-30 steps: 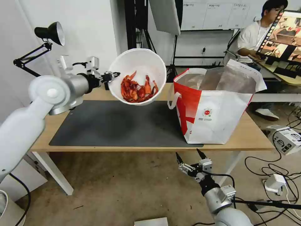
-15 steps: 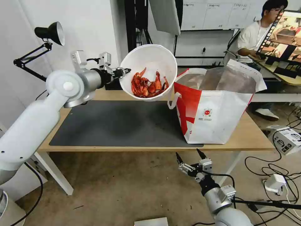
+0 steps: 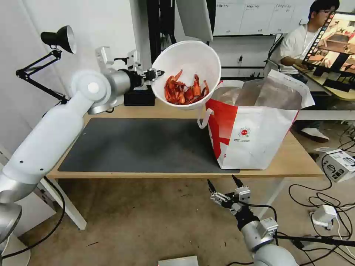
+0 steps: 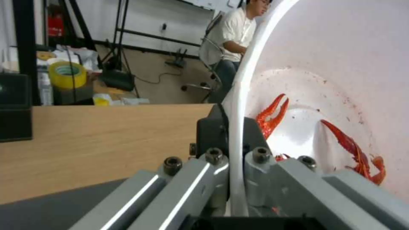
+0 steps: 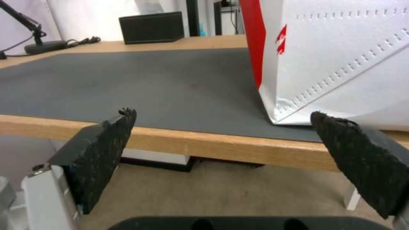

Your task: Pick up the trash from the table and place it into the takeout bag.

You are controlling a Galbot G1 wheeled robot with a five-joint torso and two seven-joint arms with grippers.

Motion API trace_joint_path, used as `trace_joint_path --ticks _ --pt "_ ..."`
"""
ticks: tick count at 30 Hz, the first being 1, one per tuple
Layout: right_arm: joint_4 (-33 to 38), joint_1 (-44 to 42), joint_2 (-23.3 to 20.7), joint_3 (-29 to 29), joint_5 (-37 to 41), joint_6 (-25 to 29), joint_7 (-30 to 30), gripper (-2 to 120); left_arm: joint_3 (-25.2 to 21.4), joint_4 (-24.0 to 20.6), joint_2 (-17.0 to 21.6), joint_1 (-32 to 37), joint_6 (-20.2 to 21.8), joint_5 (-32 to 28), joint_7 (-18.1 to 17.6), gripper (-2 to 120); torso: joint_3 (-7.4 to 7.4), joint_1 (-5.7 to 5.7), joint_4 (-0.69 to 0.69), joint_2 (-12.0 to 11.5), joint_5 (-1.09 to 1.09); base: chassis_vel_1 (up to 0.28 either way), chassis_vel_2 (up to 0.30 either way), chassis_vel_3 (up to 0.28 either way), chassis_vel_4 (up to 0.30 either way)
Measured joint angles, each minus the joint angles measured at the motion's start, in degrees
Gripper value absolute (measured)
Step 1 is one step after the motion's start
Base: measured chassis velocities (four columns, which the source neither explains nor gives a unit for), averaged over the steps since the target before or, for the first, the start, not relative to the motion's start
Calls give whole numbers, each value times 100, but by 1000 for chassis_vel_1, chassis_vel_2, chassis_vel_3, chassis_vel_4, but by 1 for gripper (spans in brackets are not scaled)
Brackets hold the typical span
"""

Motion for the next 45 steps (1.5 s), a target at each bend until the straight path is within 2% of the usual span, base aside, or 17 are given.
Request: trace_joint_path --ticks 6,9,14,17,21,32,45 --pt "0 0 0 0 0 0 0 100 171 198 -311 -234 0 8 -17 0 0 0 1 0 0 0 0 0 0" --pt "0 0 0 0 0 0 0 100 287 390 -671 -364 0 88 -21 0 0 0 0 0 1 0 0 0 0" --pt "0 0 0 0 0 0 0 100 369 604 -1011 -484 1 166 -32 0 0 0 0 0 2 0 0 0 0" --pt "0 0 0 0 0 0 0 100 432 906 -1311 -612 2 235 -56 0 0 0 0 0 1 0 0 0 0" --pt "0 0 0 0 0 0 0 100 497 1199 -1517 -707 3 314 -65 0 0 0 0 0 1 0 0 0 0" --pt "0 0 0 0 0 0 0 100 623 1669 -1985 -763 -50 481 -158 0 0 0 0 0 0 0 0 0 0" --pt "0 0 0 0 0 0 0 100 657 1750 -2259 -820 -242 495 -275 0 -1 -1 0 0 0 0 0 0 0"
